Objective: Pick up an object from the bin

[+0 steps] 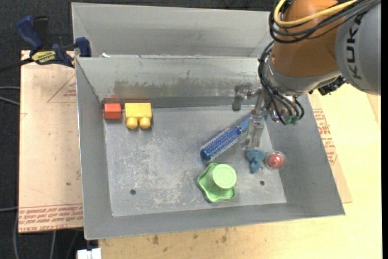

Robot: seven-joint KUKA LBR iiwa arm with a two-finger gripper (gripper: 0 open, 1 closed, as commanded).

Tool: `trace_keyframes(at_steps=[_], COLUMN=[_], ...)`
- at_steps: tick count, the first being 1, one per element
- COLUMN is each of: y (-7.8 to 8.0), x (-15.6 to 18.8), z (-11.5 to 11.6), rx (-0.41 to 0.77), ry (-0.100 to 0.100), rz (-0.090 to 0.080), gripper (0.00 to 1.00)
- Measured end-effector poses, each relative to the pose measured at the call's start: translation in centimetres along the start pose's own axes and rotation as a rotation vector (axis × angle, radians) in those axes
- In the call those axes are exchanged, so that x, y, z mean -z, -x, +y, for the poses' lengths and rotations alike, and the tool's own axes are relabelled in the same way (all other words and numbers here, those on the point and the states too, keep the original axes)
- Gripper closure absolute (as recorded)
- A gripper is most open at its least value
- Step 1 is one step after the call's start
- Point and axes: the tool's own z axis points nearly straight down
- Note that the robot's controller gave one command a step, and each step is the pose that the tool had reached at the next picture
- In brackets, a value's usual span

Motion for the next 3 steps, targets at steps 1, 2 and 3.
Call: trace_keyframes(at_steps=[1,2,3], y=[-0.3,-0.1,0.3], x=[-15.2,-14.9,-1.6], z=[1.1,1.2,0.4], rx=[0.067,0.069,0.106], ry=[0.001,0.002,0.000], rz=[0.006,0.000,-0.007], gripper=[0.00,1.00,1.00])
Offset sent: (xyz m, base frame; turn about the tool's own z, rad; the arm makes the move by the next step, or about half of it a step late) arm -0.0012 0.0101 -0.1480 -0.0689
